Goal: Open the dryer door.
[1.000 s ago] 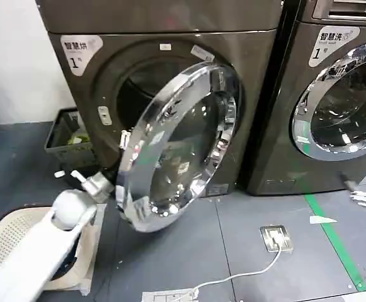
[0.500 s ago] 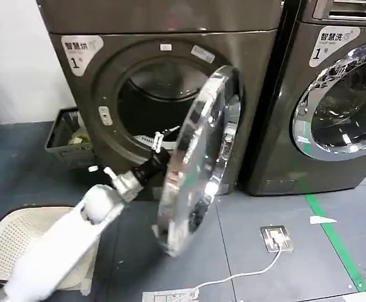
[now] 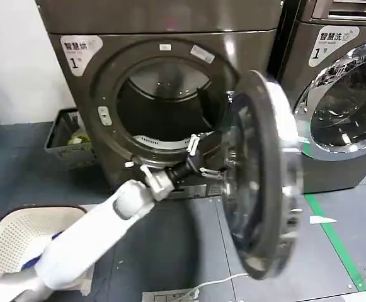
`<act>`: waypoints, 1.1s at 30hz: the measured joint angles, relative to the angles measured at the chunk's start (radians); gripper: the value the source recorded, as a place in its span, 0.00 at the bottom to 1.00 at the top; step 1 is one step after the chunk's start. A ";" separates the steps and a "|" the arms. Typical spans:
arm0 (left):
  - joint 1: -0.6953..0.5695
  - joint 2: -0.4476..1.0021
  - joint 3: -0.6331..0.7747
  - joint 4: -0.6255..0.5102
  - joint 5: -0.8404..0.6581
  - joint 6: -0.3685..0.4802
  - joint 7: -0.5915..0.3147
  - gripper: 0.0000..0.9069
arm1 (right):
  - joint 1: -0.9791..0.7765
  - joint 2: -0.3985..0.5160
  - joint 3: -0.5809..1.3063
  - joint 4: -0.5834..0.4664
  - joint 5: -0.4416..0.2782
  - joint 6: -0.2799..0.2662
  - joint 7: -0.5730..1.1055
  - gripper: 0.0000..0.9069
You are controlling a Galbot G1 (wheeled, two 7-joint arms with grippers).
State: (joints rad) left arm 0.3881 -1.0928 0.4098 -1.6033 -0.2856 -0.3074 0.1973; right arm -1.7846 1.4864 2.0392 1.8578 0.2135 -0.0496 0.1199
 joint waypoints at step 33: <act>-0.199 -0.312 0.157 0.279 0.002 0.034 -0.016 1.00 | -0.102 -0.046 0.140 -0.159 -0.108 0.001 0.051 1.00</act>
State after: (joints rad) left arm 0.1893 -1.4047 0.5668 -1.3247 -0.2831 -0.2731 0.1813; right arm -1.8864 1.4403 2.1795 1.6988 0.1056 -0.0490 0.1705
